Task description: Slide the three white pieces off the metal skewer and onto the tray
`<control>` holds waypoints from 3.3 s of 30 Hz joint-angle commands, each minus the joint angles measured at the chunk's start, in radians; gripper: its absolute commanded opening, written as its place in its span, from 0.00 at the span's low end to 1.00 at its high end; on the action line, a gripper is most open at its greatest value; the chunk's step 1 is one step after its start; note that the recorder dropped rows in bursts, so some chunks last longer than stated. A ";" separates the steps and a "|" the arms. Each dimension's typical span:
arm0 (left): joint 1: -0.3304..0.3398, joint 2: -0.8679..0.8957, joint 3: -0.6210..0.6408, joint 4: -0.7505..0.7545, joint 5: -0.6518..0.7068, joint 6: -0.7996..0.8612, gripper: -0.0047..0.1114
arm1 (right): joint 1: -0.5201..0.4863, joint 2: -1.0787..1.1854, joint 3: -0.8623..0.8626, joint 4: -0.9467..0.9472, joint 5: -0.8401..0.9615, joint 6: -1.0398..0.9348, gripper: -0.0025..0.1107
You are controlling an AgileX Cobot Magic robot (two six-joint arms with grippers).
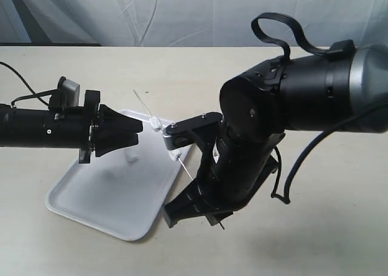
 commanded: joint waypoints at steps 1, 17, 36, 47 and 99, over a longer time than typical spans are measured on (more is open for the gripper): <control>-0.036 -0.016 -0.003 -0.072 0.015 -0.005 0.37 | -0.004 -0.008 -0.017 0.015 0.013 -0.009 0.02; -0.076 -0.016 -0.005 -0.091 0.015 -0.005 0.23 | -0.001 -0.008 -0.017 0.120 0.005 -0.101 0.02; -0.031 -0.016 -0.070 -0.091 0.015 -0.007 0.15 | 0.042 -0.008 0.012 0.061 0.060 -0.098 0.02; 0.130 -0.016 -0.070 -0.091 0.015 -0.003 0.15 | 0.042 -0.010 0.150 0.060 0.000 -0.098 0.02; 0.071 -0.028 -0.062 0.176 0.015 -0.102 0.56 | -0.022 0.080 -0.198 -0.066 0.331 -0.035 0.02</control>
